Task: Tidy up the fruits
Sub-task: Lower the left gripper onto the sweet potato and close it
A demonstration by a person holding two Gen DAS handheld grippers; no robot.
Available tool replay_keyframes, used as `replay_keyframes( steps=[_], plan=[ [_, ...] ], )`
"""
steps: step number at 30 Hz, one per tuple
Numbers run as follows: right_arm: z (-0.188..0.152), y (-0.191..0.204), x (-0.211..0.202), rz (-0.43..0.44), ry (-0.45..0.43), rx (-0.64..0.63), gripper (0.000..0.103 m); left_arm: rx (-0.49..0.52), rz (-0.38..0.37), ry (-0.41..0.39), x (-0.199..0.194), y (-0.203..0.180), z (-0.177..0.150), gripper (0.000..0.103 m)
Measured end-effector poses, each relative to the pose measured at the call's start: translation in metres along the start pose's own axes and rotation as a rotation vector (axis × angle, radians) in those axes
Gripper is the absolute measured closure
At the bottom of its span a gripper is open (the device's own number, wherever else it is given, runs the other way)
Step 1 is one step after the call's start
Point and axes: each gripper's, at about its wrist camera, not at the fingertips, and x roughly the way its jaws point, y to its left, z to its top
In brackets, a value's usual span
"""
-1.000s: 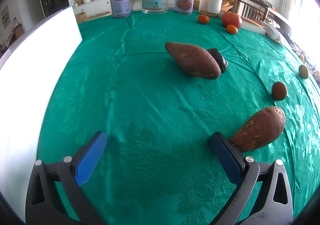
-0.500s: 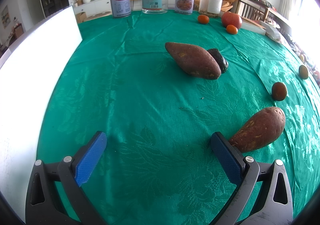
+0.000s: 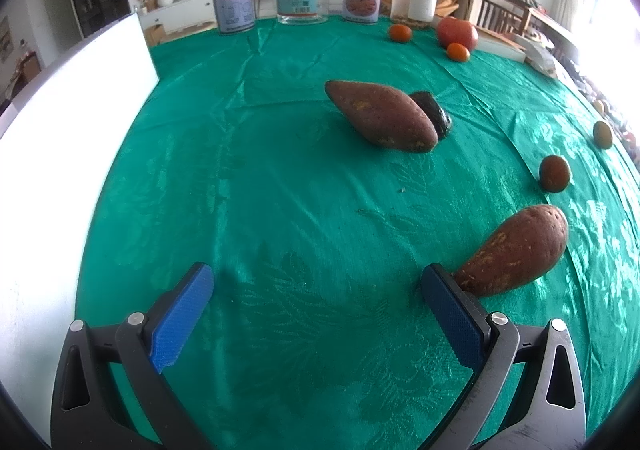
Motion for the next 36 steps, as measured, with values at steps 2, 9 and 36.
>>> replay_keyframes(
  steps=[2, 9, 36],
  plan=[
    [0.0, 0.0, -0.001, 0.002, -0.002, -0.001, 0.005, -0.014, 0.021, 0.048, -0.003, 0.005, 0.001, 0.001],
    [-0.001, 0.0, 0.0, 0.004, 0.002, -0.002, 0.005, 0.017, -0.321, 0.058, -0.045, 0.006, 0.015, 0.001],
    [0.0, -0.005, 0.005, 0.052, 0.036, 0.028, 0.005, 0.385, -0.292, 0.133, -0.018, -0.089, 0.031, 0.054]
  ],
)
